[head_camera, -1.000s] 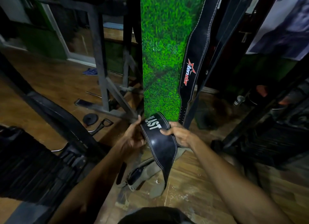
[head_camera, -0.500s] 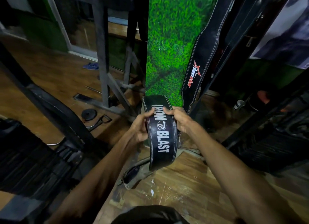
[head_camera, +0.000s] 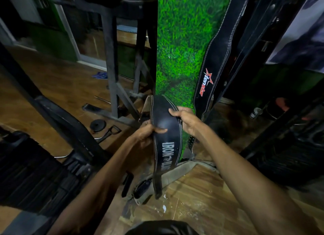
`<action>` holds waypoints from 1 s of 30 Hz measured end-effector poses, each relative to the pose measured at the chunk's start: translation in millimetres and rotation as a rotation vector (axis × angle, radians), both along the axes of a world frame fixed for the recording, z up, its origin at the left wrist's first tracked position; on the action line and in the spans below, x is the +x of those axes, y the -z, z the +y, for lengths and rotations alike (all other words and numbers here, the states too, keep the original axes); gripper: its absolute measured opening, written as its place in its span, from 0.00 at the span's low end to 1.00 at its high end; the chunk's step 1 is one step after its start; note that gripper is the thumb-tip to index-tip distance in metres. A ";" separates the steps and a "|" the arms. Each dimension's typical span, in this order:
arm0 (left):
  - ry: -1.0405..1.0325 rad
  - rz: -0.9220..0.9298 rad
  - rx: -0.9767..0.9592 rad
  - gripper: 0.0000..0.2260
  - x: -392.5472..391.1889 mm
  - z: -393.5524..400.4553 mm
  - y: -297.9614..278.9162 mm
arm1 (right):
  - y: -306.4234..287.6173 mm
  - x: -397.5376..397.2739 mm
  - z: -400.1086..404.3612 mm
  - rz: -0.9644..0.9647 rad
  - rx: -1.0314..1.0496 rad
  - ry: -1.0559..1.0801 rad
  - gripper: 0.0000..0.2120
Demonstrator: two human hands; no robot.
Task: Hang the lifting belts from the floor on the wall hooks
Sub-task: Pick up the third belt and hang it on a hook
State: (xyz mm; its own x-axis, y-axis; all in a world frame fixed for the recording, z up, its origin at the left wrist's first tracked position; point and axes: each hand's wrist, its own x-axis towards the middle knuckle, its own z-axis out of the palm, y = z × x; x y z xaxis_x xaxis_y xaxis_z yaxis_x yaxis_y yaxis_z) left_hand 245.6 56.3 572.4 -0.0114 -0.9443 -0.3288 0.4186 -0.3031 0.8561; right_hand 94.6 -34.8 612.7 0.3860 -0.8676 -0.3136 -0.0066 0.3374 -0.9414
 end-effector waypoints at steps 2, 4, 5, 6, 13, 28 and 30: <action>-0.011 0.004 0.013 0.18 -0.3 3.3 -13.4 | 3.1 -2.2 5.0 0.053 -0.067 0.009 0.32; -0.023 0.098 0.026 0.17 6.8 0.8 -29.6 | 10.7 -7.4 12.5 0.068 -0.086 -0.071 0.24; -0.054 0.153 0.026 0.18 13.0 -3.7 -36.5 | 14.1 -10.1 17.2 0.090 -0.092 -0.116 0.23; -0.084 0.180 0.018 0.19 18.6 -9.0 -41.6 | 16.9 -11.8 23.1 0.130 -0.102 -0.155 0.24; -0.109 -0.235 -0.079 0.12 8.0 -13.2 -29.9 | 7.0 -20.4 29.0 -0.077 0.069 -0.093 0.11; -0.282 -0.083 -0.080 0.20 2.2 -7.7 -61.9 | -13.6 -5.5 35.0 0.125 -0.326 0.041 0.10; -0.328 -0.075 -0.078 0.12 3.2 -13.6 -71.4 | -12.1 -4.1 37.3 0.140 -0.352 0.029 0.09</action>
